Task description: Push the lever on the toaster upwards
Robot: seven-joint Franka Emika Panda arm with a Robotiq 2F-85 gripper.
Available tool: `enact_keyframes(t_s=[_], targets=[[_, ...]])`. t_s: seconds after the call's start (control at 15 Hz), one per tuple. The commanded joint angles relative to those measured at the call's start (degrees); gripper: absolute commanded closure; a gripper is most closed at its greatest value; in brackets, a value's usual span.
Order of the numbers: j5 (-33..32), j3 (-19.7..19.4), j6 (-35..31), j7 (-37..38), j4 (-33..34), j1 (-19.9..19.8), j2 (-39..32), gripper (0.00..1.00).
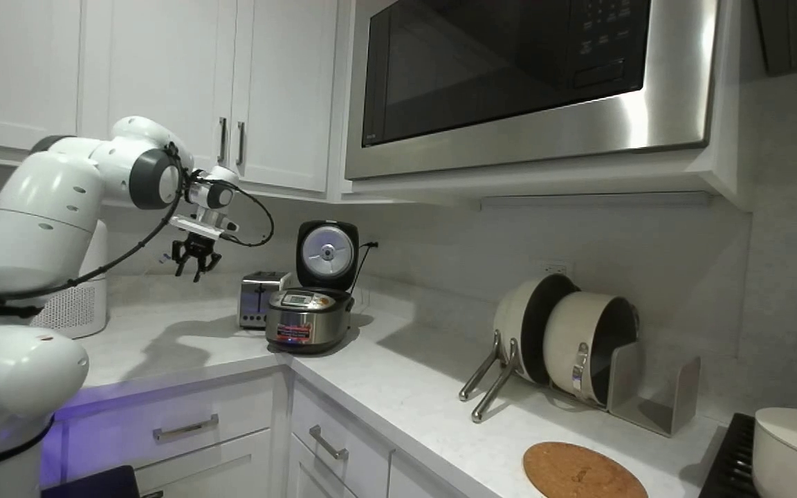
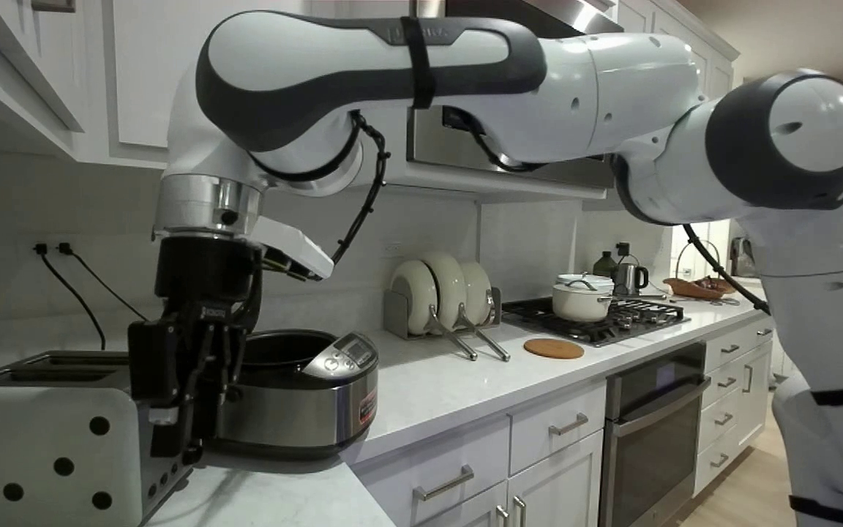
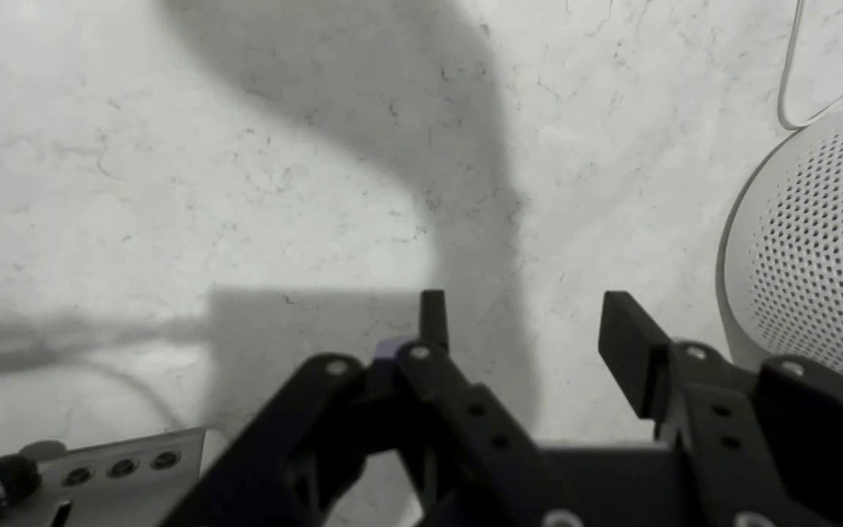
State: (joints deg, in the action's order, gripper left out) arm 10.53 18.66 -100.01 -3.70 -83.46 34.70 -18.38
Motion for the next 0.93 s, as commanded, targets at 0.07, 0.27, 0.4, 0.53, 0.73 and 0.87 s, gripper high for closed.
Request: enact_keyframes(t_s=[0.07,0.27,0.4,0.53,0.73,0.87], targets=[[2.8,0.8,-3.4,4.3,-14.1,-3.5,12.2,0.05],[3.6,1.2,-4.3,7.1,-20.6,-6.0,18.3,0.0],[4.0,1.2,-5.2,8.9,-24.7,-7.7,22.5,0.0],[3.8,1.1,-6.4,11.2,-28.4,-9.2,26.7,0.0],[4.5,1.0,-7.9,13.0,-32.9,-10.9,31.9,0.0],[5.0,1.0,-9.1,13.3,-35.3,-11.7,34.5,0.0]])
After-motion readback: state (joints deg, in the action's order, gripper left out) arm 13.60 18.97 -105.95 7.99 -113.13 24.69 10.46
